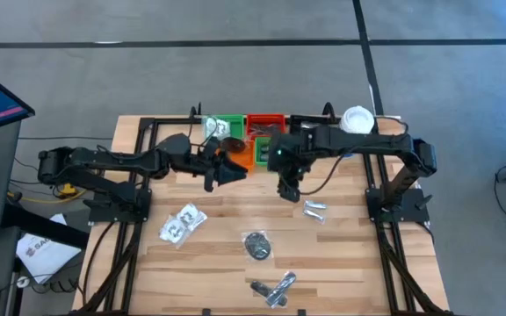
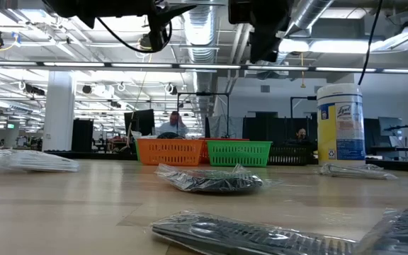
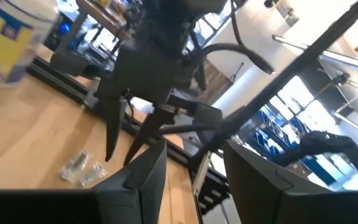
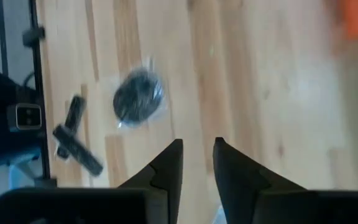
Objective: Pick & Place Travel size toiletries
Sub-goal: Put the nail cutter into the black bin
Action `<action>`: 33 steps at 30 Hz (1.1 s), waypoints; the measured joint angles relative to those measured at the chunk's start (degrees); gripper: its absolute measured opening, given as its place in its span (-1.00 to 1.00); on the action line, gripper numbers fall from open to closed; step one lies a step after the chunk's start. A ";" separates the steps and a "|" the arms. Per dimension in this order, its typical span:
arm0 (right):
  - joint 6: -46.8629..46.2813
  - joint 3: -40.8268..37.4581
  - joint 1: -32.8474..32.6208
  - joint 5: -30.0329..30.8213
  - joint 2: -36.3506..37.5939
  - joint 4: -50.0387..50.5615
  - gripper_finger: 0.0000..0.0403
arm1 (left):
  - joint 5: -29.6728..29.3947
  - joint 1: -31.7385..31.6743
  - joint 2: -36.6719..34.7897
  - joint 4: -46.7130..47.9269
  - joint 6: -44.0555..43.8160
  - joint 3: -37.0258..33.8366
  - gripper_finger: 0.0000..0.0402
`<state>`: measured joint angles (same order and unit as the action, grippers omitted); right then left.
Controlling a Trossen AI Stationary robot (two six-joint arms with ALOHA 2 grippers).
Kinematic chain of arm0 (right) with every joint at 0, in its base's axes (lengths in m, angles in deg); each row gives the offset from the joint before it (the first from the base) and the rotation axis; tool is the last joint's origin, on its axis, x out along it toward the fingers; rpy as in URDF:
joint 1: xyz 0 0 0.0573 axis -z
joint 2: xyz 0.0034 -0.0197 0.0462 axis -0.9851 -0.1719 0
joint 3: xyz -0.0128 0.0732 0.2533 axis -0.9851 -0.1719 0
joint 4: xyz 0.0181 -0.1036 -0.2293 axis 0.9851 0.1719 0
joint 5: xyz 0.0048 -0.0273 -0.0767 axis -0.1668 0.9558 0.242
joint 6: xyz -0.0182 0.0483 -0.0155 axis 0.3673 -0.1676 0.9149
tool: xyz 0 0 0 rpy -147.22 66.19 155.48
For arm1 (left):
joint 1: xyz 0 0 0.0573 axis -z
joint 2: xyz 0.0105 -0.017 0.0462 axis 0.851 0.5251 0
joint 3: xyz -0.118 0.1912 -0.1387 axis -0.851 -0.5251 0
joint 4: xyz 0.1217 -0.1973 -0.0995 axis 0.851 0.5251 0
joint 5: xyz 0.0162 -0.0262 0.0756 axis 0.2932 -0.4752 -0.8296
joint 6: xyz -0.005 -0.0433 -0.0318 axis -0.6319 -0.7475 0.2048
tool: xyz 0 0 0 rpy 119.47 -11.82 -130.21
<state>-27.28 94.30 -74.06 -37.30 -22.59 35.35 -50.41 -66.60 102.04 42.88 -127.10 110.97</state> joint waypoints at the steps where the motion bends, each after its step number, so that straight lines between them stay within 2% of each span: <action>1: -0.63 -1.02 -0.74 -0.02 0.00 -0.04 -0.63 | 0.04 0.45 0.00 0.00 0.00 -0.22 -0.23; 8: -4.20 -6.61 -4.82 0.25 -0.04 1.34 -0.73 | 0.15 3.02 0.00 -0.07 -0.06 -1.01 -0.23; 14: -3.39 -9.14 -6.43 3.38 0.07 6.47 -0.80 | 0.13 4.12 0.00 -0.04 -0.20 -1.01 -0.23; 19: -2.75 -17.55 -6.41 3.82 5.00 3.97 -0.86 | -0.19 4.15 0.00 -0.05 -0.17 -1.01 -0.23; 26: -4.72 -28.94 -4.16 4.53 15.84 -4.17 -0.92 | -6.64 3.70 0.00 -0.37 0.48 -0.99 -0.23; 29: -2.07 -30.98 -3.47 7.69 18.84 -3.45 -0.94 | -9.32 2.86 0.00 -0.37 0.52 -1.01 -0.23; 33: 3.54 -34.94 -2.58 8.94 20.33 -3.83 -0.94 | -12.71 1.43 0.00 -0.38 0.59 -0.99 -0.23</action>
<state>-23.74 59.36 -76.64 -28.36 -2.26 31.52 -63.12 -65.16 102.04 42.49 -126.51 109.98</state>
